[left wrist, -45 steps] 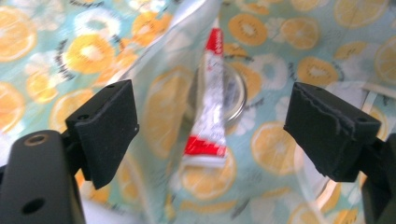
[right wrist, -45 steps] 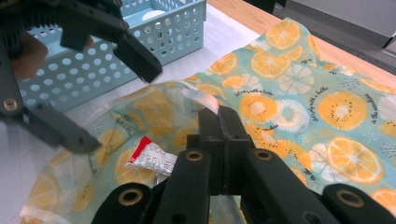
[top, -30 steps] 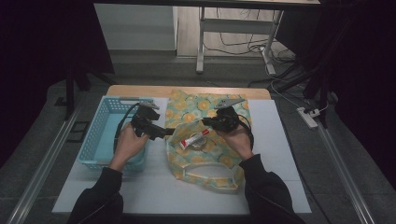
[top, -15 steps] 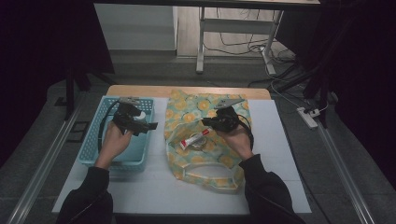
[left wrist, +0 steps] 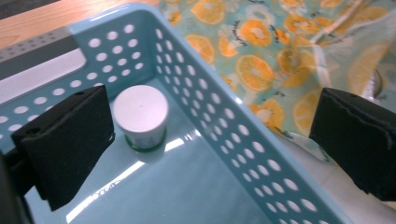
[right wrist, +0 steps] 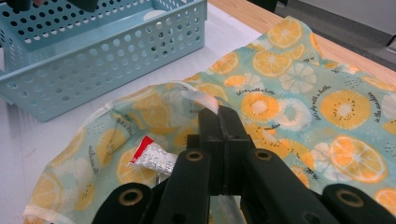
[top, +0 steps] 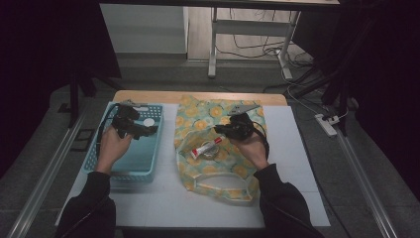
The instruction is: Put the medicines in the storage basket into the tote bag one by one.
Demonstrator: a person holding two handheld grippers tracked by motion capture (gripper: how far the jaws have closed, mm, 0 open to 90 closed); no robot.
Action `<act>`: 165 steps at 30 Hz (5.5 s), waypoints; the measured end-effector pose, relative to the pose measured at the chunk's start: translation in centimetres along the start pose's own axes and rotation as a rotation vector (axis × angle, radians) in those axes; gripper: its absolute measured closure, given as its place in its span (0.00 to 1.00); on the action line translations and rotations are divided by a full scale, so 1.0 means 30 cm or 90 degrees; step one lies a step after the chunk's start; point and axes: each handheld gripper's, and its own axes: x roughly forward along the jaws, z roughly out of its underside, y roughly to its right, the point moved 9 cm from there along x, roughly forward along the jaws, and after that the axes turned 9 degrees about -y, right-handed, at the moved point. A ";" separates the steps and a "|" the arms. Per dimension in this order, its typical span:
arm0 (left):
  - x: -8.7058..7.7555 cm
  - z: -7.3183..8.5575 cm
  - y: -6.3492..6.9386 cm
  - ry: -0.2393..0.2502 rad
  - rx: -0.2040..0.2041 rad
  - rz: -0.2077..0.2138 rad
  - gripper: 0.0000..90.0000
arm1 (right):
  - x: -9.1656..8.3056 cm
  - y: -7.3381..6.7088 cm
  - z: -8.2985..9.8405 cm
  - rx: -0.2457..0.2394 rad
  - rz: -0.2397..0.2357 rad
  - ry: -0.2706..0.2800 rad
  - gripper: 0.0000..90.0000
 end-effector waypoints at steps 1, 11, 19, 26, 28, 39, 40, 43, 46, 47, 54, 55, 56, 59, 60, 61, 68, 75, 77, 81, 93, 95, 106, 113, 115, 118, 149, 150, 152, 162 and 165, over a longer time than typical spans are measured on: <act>0.003 0.000 -0.009 -0.001 -0.002 -0.003 0.00 | -0.001 0.000 0.000 0.000 0.000 0.000 1.00; 0.043 0.009 -0.080 -0.034 -0.039 -0.039 0.00 | 0.002 -0.002 0.000 -0.001 0.000 -0.002 1.00; 0.102 0.022 -0.123 -0.085 -0.047 -0.077 0.00 | -0.001 0.000 -0.001 -0.001 -0.001 0.001 1.00; 0.150 0.019 -0.134 -0.115 -0.033 -0.085 0.01 | -0.001 -0.001 -0.002 -0.002 -0.001 0.001 1.00; 0.160 0.015 -0.133 -0.115 -0.031 -0.073 0.01 | -0.001 -0.001 -0.002 -0.002 -0.001 0.001 1.00; 0.189 0.005 -0.140 -0.131 -0.006 -0.090 0.21 | -0.002 -0.001 -0.003 -0.003 -0.001 0.003 1.00; 0.190 0.006 -0.140 -0.134 -0.005 -0.089 0.25 | -0.002 -0.001 -0.003 -0.003 -0.001 0.003 1.00; 0.192 0.005 -0.139 -0.137 -0.003 -0.087 0.35 | -0.003 -0.001 -0.004 -0.003 0.000 0.003 1.00; 0.195 0.008 -0.134 -0.144 0.003 -0.079 0.47 | -0.004 -0.001 -0.004 -0.003 0.000 0.003 1.00; 0.196 0.009 -0.130 -0.148 0.005 -0.075 0.49 | -0.004 -0.001 -0.004 -0.003 0.000 0.003 1.00; 0.192 0.012 -0.124 -0.161 -0.002 -0.085 0.56 | -0.004 -0.001 -0.004 -0.003 0.000 0.003 1.00; 0.191 0.013 -0.123 -0.163 -0.004 -0.084 0.56 | -0.004 -0.001 -0.004 -0.003 0.000 0.003 1.00; 0.190 0.013 -0.122 -0.163 -0.006 -0.082 0.56 | -0.004 -0.001 -0.004 -0.003 0.000 0.003 1.00; 0.181 0.012 -0.121 -0.159 -0.019 -0.079 0.56 | -0.004 0.000 -0.004 -0.002 0.000 0.004 1.00; 0.175 0.010 -0.120 -0.155 -0.020 -0.076 0.56 | -0.004 0.000 -0.004 -0.002 0.001 0.004 1.00; 0.169 0.009 -0.117 -0.151 -0.024 -0.071 0.56 | -0.005 0.001 -0.005 -0.003 0.001 0.006 1.00; 0.110 -0.008 -0.095 -0.131 -0.019 -0.059 0.56 | -0.005 0.000 -0.004 -0.004 0.001 0.005 1.00; 0.059 -0.026 -0.070 -0.121 -0.004 -0.049 0.56 | -0.007 -0.002 -0.006 -0.004 0.001 0.007 1.00; 0.045 -0.030 -0.062 -0.117 -0.002 -0.044 0.56 | -0.007 -0.002 -0.006 -0.004 0.001 0.007 1.00; 0.015 -0.036 -0.046 -0.111 0.007 -0.045 0.56 | -0.008 -0.003 -0.007 -0.004 0.001 0.008 1.00; -0.076 -0.064 0.023 -0.079 0.032 -0.019 0.56 | -0.007 -0.007 -0.010 -0.007 0.002 0.007 1.00; -0.082 -0.067 0.039 -0.077 0.039 -0.015 0.56 | -0.008 -0.006 -0.009 -0.006 0.003 0.008 1.00; -0.081 -0.085 0.154 -0.076 0.089 0.016 0.56 | -0.009 -0.006 -0.011 -0.006 0.004 0.010 1.00; -0.056 -0.093 0.230 -0.081 0.115 0.038 0.56 | -0.010 -0.005 -0.011 -0.006 0.005 0.011 1.00; -0.049 -0.094 0.250 -0.083 0.123 0.044 0.56 | -0.011 -0.004 -0.011 -0.006 0.005 0.011 1.00; -0.039 -0.097 0.279 -0.084 0.136 0.053 0.56 | -0.011 -0.003 -0.011 -0.005 0.005 0.012 1.00; 0.131 -0.134 0.559 -0.094 0.231 0.135 0.56 | -0.014 0.006 -0.012 -0.002 0.009 0.020 1.00; 0.138 -0.137 0.567 -0.094 0.233 0.136 0.56 | -0.014 0.006 -0.012 -0.002 0.008 0.020 1.00; 0.152 -0.140 0.579 -0.096 0.238 0.135 0.56 | -0.013 0.005 -0.012 -0.003 0.008 0.019 1.00; 0.226 -0.157 0.627 -0.099 0.247 0.139 0.56 | -0.014 0.003 -0.014 -0.004 0.007 0.021 1.00; 0.241 -0.161 0.636 -0.098 0.251 0.139 0.56 | -0.013 0.003 -0.013 -0.004 0.007 0.019 1.00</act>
